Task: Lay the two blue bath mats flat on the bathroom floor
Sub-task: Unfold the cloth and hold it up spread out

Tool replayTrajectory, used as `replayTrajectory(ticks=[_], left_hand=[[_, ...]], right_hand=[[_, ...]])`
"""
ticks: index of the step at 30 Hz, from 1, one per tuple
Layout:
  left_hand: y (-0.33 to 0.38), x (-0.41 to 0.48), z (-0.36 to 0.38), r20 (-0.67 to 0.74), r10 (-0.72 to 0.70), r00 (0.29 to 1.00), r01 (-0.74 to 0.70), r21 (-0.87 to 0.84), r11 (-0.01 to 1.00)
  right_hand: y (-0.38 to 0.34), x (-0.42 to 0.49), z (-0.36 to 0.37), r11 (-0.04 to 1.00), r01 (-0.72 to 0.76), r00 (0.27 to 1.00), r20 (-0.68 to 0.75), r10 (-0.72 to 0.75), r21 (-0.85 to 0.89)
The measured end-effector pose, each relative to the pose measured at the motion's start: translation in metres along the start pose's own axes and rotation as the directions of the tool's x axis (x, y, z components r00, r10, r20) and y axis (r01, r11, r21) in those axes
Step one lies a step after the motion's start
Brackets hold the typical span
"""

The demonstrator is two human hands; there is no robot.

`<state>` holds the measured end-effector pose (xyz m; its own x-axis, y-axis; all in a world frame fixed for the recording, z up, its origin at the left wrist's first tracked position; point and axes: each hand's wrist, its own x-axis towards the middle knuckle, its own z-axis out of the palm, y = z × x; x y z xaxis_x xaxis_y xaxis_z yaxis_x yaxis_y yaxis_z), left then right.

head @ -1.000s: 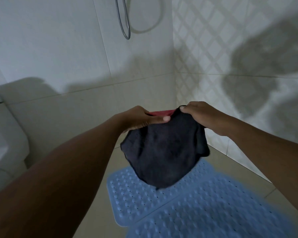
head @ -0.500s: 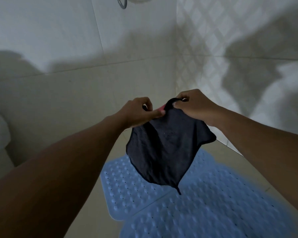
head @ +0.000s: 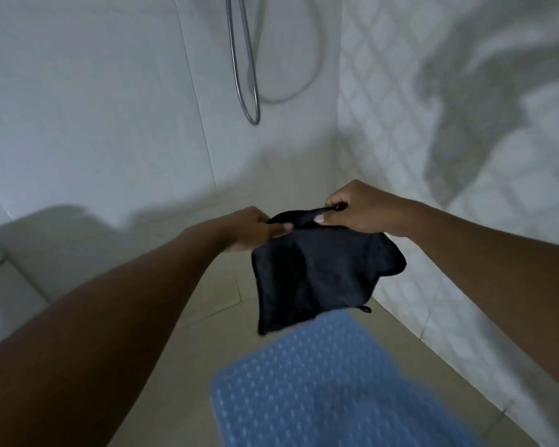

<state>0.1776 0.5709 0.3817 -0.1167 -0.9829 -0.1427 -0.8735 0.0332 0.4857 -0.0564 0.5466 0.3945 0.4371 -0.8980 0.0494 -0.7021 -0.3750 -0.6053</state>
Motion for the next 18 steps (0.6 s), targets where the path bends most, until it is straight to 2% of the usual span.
replayTrajectory(ticks=[4,10,14,18], left_hand=[[0.077,-0.022,-0.143,0.088,0.015,0.996,-0.008,-0.079,0.997],[0.192,-0.053,-0.360,0.041,0.079,0.996,-0.076,-0.080,0.994],[0.248,-0.054,-0.459,-0.012,0.123,0.992,-0.123,0.008,0.992],[0.296,-0.042,-0.500,-0.075,0.164,0.984,-0.167,-0.038,0.985]], right_hand=[[-0.108,0.003,-0.128,0.996,-0.034,0.995,0.096,0.042,-0.081],[-0.249,-0.002,-0.324,0.975,-0.170,0.957,0.213,0.199,-0.145],[-0.290,-0.017,-0.417,0.966,-0.241,0.958,0.135,0.252,-0.090],[-0.298,-0.042,-0.475,0.965,-0.259,0.966,0.001,0.259,-0.038]])
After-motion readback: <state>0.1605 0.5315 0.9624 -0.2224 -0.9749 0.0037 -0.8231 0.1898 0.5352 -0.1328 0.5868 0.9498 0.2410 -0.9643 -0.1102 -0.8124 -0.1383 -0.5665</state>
